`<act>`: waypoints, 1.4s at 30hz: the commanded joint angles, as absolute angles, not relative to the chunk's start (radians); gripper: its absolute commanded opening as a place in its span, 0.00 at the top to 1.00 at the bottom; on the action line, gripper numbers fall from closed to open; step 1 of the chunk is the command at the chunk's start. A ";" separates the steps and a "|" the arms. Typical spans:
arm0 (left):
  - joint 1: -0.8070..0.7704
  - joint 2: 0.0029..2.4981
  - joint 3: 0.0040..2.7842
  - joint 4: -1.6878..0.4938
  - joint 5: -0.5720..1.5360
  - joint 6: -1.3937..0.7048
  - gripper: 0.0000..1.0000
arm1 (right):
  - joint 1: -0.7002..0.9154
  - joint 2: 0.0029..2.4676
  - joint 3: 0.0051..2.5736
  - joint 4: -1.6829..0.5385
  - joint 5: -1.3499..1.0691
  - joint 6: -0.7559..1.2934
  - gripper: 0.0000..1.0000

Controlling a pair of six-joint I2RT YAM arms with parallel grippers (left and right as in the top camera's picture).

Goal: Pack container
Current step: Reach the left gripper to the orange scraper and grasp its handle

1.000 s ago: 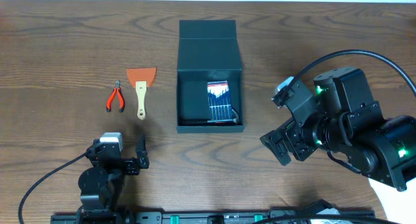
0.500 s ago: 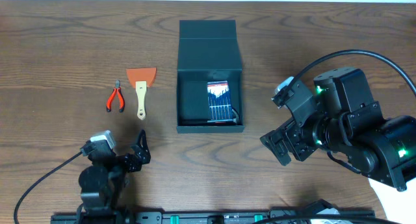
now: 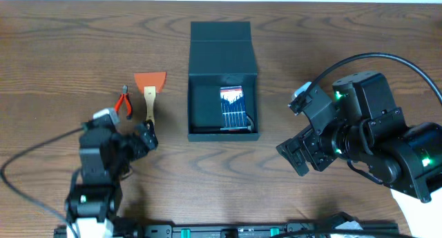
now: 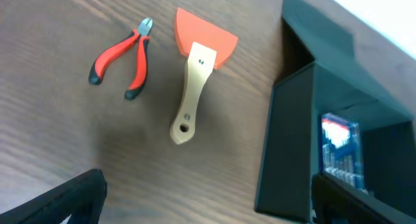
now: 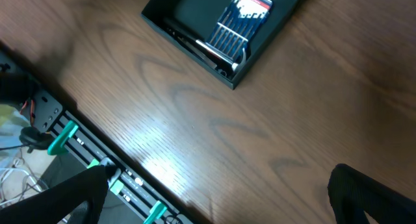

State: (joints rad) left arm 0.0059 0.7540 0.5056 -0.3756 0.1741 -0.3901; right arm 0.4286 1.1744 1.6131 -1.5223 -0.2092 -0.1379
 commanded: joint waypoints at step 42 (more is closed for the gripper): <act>-0.021 1.667 1.016 -0.382 0.205 0.097 0.01 | 0.431 1.172 1.609 -1.522 -0.213 -0.124 0.01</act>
State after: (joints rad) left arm -0.0143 1.6440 0.9977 -0.3847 0.1814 0.0818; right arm 0.4286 1.1744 1.6119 -1.5219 -0.2092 -0.1375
